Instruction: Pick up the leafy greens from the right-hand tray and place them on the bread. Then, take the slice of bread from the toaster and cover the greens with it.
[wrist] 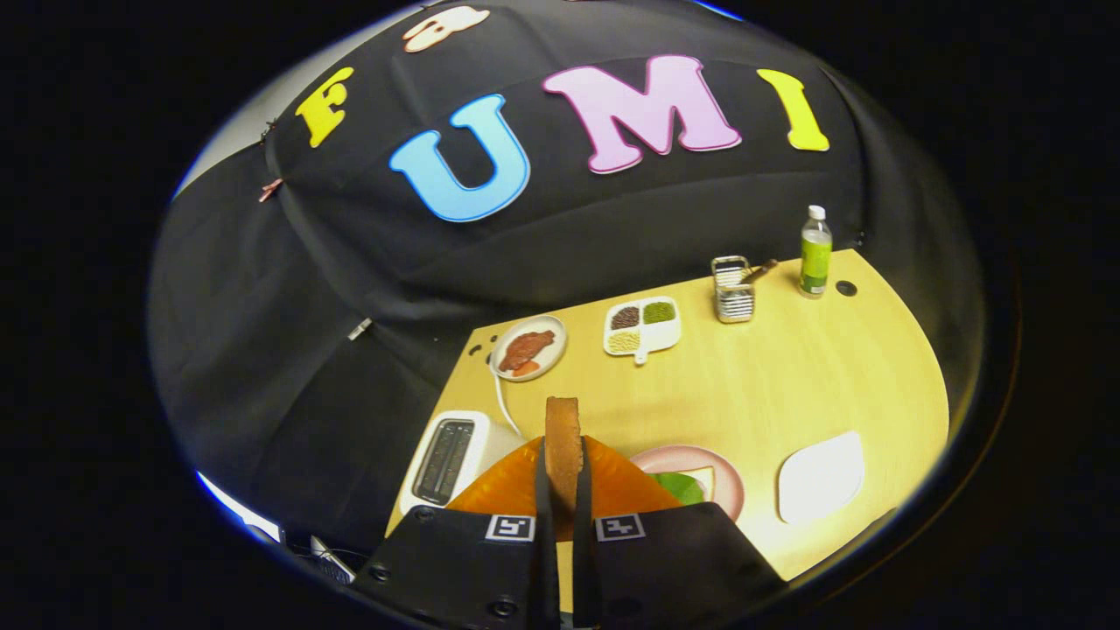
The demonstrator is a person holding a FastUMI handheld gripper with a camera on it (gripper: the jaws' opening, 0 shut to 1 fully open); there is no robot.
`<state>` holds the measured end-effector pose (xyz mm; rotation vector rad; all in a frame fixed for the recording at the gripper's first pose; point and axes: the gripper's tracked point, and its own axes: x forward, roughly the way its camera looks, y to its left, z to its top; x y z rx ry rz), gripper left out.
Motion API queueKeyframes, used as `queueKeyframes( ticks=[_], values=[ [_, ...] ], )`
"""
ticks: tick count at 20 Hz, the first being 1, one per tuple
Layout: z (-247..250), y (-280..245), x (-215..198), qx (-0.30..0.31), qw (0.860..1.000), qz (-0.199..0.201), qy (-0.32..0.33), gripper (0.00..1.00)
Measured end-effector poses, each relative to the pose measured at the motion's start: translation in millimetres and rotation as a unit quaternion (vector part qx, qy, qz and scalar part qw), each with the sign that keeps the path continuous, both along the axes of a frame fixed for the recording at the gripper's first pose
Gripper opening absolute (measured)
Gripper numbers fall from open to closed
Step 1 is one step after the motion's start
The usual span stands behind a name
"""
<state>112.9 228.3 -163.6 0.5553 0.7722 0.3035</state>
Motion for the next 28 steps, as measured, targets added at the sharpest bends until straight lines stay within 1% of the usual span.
queueKeyframes(
  ticks=[3,6,11,15,18,20,24,28],
  values=[
    [-45,-11,-8,-0.015,1.000,-0.006,0.022,0.11],
    [-78,-5,-15,-0.011,0.999,0.001,0.043,0.11],
    [-108,17,-19,0.001,0.998,0.016,0.061,0.10],
    [-133,27,-20,0.028,0.996,0.009,0.087,0.11],
    [-161,14,-23,0.004,0.995,0.002,0.097,0.11],
    [-179,1,-21,-0.023,0.995,-0.003,0.100,0.11],
    [-215,-10,-28,-0.081,0.991,0.021,0.103,0.11],
    [-224,-16,-25,-0.122,0.988,0.024,0.088,0.18]
  ],
)
